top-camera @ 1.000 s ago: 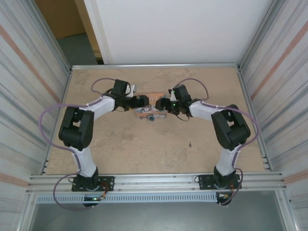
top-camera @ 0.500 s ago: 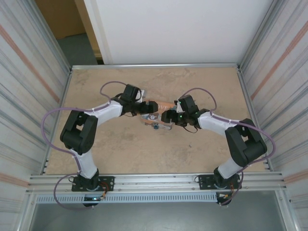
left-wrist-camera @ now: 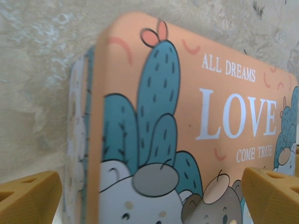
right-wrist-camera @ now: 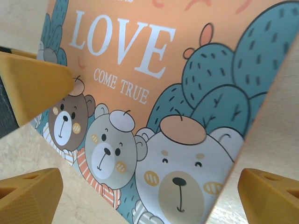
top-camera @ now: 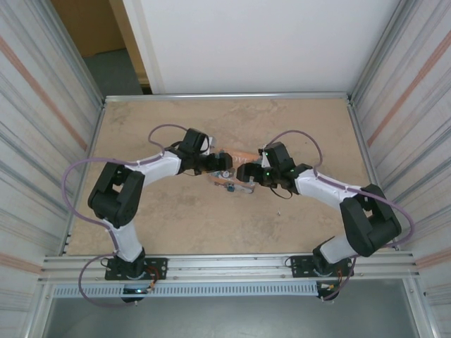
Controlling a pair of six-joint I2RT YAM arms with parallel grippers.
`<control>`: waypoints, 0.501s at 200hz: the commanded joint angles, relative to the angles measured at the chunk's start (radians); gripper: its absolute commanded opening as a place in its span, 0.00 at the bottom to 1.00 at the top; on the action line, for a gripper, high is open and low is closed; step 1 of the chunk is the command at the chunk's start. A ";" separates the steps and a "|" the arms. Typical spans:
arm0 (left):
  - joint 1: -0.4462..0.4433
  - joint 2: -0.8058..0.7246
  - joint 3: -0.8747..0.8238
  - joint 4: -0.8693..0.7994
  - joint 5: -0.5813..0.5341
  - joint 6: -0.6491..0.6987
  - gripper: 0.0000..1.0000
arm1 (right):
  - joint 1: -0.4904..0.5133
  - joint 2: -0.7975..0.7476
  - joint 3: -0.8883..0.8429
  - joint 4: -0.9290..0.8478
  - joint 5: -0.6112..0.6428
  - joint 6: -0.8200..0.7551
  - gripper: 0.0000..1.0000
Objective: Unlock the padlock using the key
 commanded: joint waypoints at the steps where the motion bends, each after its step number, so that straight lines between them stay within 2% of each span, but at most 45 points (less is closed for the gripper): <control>1: 0.041 -0.083 -0.008 -0.001 0.004 -0.005 0.99 | -0.014 -0.065 -0.014 -0.096 0.072 -0.022 0.97; 39: 0.074 -0.224 -0.065 -0.006 -0.035 0.028 0.99 | -0.032 -0.181 -0.018 -0.263 0.143 -0.072 0.95; 100: 0.066 -0.603 -0.283 0.008 -0.116 -0.002 0.99 | -0.076 -0.329 -0.002 -0.620 0.181 -0.132 0.88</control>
